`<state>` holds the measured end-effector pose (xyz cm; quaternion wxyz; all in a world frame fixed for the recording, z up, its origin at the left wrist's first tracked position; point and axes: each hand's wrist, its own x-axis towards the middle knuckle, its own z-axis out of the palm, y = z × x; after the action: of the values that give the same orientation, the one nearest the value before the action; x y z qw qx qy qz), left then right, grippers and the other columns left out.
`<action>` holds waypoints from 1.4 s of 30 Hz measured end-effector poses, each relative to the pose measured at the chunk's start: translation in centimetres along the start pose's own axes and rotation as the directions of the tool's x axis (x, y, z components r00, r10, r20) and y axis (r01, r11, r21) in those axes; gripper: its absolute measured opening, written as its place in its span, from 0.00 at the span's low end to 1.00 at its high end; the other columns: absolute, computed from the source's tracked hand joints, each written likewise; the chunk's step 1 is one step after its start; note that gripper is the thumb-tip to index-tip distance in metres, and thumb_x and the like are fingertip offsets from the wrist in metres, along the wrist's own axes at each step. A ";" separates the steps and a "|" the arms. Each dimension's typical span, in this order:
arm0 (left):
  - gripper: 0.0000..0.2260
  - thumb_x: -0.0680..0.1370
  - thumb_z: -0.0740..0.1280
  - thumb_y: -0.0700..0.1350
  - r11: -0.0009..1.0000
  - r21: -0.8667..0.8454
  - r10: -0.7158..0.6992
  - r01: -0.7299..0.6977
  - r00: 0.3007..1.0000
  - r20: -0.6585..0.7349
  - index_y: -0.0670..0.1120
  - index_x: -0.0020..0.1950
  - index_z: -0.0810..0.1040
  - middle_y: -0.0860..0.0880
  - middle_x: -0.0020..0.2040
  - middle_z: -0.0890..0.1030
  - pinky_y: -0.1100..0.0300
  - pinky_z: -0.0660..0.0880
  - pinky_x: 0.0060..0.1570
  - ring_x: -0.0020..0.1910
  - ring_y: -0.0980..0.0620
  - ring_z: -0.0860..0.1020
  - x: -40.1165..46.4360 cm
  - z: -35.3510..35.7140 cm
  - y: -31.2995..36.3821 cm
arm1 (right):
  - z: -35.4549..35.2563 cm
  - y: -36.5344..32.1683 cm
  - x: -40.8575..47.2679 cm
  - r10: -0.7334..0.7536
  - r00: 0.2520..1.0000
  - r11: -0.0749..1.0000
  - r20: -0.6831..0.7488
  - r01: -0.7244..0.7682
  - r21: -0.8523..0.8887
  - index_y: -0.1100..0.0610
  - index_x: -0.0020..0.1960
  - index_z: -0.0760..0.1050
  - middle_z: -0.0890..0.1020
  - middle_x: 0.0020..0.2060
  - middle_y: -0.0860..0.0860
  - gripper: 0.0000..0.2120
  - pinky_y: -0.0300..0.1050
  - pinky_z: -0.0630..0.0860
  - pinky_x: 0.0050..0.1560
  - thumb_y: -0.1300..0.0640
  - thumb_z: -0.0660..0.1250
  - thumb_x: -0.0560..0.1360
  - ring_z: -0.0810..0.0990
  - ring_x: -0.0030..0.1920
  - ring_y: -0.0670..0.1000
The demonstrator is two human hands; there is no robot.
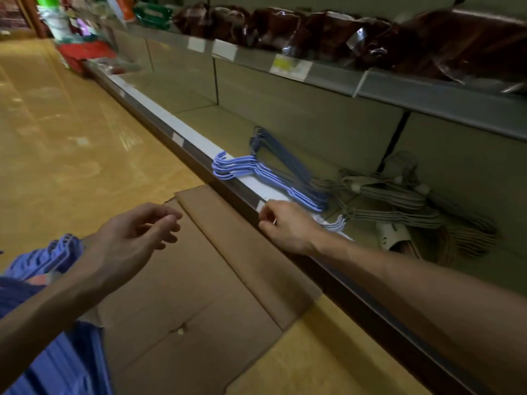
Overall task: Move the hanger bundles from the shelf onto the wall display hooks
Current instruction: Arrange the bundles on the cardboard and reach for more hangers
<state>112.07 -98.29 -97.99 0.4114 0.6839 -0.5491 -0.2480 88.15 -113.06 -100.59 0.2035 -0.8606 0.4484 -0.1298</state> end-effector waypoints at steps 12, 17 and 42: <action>0.08 0.81 0.63 0.44 0.931 -0.364 -0.050 0.012 0.994 -0.095 0.50 0.55 0.81 0.52 0.45 0.84 0.54 0.81 0.43 0.43 0.51 0.84 4.1 5.8 -0.4 | -1.9 4.9 10.4 0.237 0.967 0.949 -0.093 -0.251 -0.190 0.58 0.69 0.66 0.70 0.66 0.58 0.17 0.53 0.72 0.61 0.59 0.59 0.81 0.74 0.63 0.60; 0.08 0.81 0.63 0.44 0.911 -0.412 -0.036 0.011 0.998 -0.053 0.50 0.55 0.82 0.48 0.45 0.84 0.50 0.80 0.45 0.44 0.47 0.85 5.1 7.8 -2.1 | -0.4 6.3 13.7 0.284 0.957 0.918 -0.065 -0.291 -0.271 0.60 0.67 0.66 0.74 0.62 0.60 0.15 0.52 0.72 0.50 0.59 0.58 0.81 0.77 0.58 0.61; 0.09 0.81 0.63 0.42 0.932 -0.345 -0.094 0.107 0.994 0.055 0.50 0.53 0.83 0.50 0.44 0.84 0.55 0.81 0.41 0.42 0.49 0.84 4.2 6.3 -5.1 | 0.6 7.4 14.7 0.440 0.898 0.886 -0.006 -0.436 -0.156 0.60 0.54 0.74 0.80 0.43 0.55 0.13 0.51 0.80 0.46 0.53 0.72 0.76 0.81 0.46 0.57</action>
<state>111.07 -103.84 -105.13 0.5020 0.6230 -0.4686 -0.3746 91.38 -128.82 -103.95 0.1674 -0.7522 0.6365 -0.0329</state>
